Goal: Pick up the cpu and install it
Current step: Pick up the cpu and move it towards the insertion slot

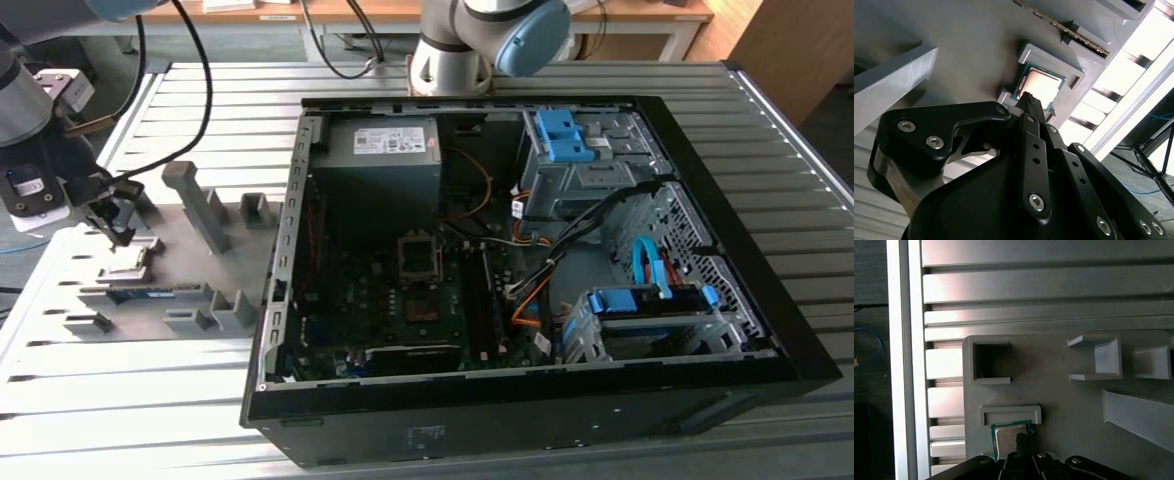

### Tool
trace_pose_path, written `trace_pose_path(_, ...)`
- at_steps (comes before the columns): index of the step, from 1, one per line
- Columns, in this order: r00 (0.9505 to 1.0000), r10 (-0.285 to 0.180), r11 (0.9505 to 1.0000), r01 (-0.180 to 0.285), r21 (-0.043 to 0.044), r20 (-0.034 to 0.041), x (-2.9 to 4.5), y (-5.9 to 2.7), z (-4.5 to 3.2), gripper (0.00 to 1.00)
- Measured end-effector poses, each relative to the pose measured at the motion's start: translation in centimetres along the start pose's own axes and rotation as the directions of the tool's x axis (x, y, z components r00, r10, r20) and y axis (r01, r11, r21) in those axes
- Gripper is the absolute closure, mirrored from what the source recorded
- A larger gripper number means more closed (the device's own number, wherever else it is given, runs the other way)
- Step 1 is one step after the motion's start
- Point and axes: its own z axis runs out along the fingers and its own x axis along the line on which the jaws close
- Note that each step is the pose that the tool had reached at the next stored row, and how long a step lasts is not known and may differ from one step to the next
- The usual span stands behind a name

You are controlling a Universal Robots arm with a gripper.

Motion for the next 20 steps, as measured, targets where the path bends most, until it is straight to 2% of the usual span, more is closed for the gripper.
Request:
trace_pose_path(9,1.0,0.0,1.0,0.0,0.0,0.0,0.0,0.0,0.01,0.89)
trace_pose_path(10,1.0,0.0,1.0,0.0,0.0,0.0001,0.0,0.0,0.02,0.84)
trace_pose_path(11,1.0,0.0,1.0,0.0,0.0,0.0,0.0,0.0,0.01,0.84)
trace_pose_path(14,1.0,0.0,1.0,0.0,0.0,0.0,0.0,0.0,0.02,0.65)
trace_pose_path(20,1.0,0.0,1.0,0.0,0.0,0.0,0.0,0.0,0.03,0.65)
